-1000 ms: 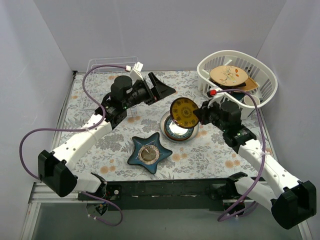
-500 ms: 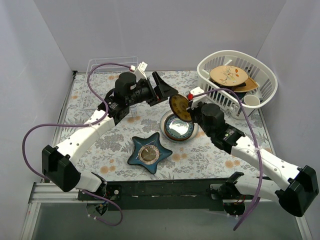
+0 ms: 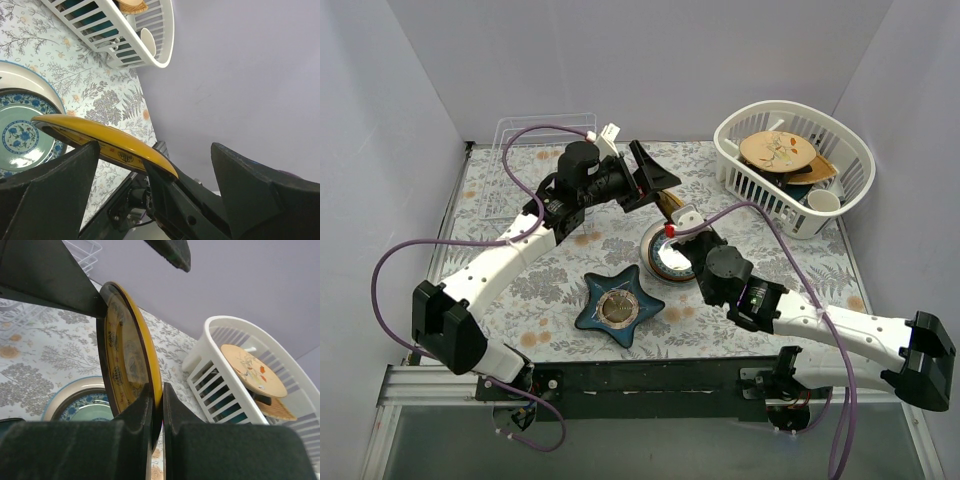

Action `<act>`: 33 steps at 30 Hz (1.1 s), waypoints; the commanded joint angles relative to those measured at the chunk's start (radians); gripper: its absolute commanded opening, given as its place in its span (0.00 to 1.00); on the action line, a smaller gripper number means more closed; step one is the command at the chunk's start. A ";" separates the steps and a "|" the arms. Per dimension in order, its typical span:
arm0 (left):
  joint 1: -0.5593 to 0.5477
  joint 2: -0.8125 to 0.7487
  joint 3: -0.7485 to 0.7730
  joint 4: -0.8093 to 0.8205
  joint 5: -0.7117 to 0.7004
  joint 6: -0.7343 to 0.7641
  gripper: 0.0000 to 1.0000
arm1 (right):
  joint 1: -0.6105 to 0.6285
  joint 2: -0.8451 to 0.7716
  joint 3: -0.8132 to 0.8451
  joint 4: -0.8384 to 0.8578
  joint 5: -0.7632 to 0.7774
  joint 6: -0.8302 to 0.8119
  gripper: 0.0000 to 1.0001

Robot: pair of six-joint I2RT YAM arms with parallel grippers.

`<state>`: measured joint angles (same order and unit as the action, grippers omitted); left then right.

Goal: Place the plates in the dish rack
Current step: Insert the plate into the dish rack.

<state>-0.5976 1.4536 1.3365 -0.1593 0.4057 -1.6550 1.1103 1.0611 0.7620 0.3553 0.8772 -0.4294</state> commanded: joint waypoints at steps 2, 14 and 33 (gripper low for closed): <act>0.007 -0.001 -0.017 0.023 0.019 -0.029 0.88 | 0.054 -0.018 -0.041 0.235 0.167 -0.120 0.01; 0.009 0.096 -0.027 0.125 0.111 -0.098 0.78 | 0.103 0.143 -0.170 0.840 0.276 -0.483 0.01; 0.010 0.096 0.003 0.072 0.094 -0.081 0.00 | 0.137 0.303 -0.138 1.217 0.295 -0.738 0.01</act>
<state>-0.5892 1.5803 1.3251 -0.0982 0.4969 -1.8862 1.2396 1.4101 0.5999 1.2762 1.1687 -1.1702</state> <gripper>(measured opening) 0.086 0.103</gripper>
